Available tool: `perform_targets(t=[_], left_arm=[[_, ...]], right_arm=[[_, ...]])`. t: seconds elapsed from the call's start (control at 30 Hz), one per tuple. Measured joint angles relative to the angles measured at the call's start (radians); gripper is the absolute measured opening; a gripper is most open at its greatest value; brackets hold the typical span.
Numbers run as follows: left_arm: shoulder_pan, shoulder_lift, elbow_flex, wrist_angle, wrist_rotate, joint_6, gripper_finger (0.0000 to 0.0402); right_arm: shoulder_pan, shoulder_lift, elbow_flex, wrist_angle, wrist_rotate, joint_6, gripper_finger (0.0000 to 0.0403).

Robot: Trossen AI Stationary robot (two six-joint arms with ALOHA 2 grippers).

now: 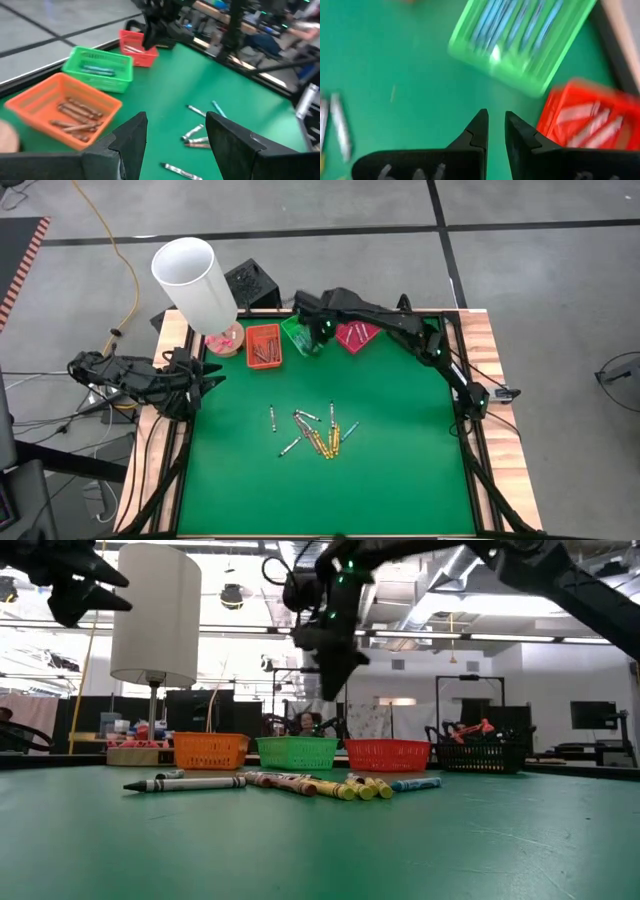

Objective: Sort crayons
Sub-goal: Put the blue/green crayon into the green bin

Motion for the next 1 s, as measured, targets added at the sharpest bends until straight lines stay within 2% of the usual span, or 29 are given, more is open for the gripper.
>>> perform_targets(t=[0.13,0.27,0.43,0.57,0.7,0.83,1.0], left_arm=[[0.0,0.0,0.0,0.015,0.062,0.027,0.0192],[0.0,0.0,0.0,0.015,0.094,0.03,0.0192],[0.0,0.0,0.0,0.015,0.113,0.046,0.0192],[0.0,0.0,0.0,0.015,0.119,0.073,0.0192],[0.0,-0.001,0.0,0.016,0.118,0.109,0.0192],[0.0,-0.001,0.0,0.015,0.111,0.121,0.0192],[0.0,0.0,0.0,0.015,0.098,0.122,0.0192]], right_arm=[[0.094,-0.056,-0.047,-0.187,0.058,0.027,0.0058],[0.215,-0.154,-0.169,-0.18,0.136,0.067,0.0058],[0.377,-0.321,-0.445,-0.03,0.136,0.054,0.0058],[0.488,-0.478,-0.731,0.239,0.131,-0.014,0.0058],[0.558,-0.597,-0.967,0.479,0.075,-0.152,0.0058],[0.576,-0.631,-1.088,0.61,0.031,-0.243,0.0058],[0.559,-0.607,-1.113,0.686,-0.003,-0.325,0.0058]])
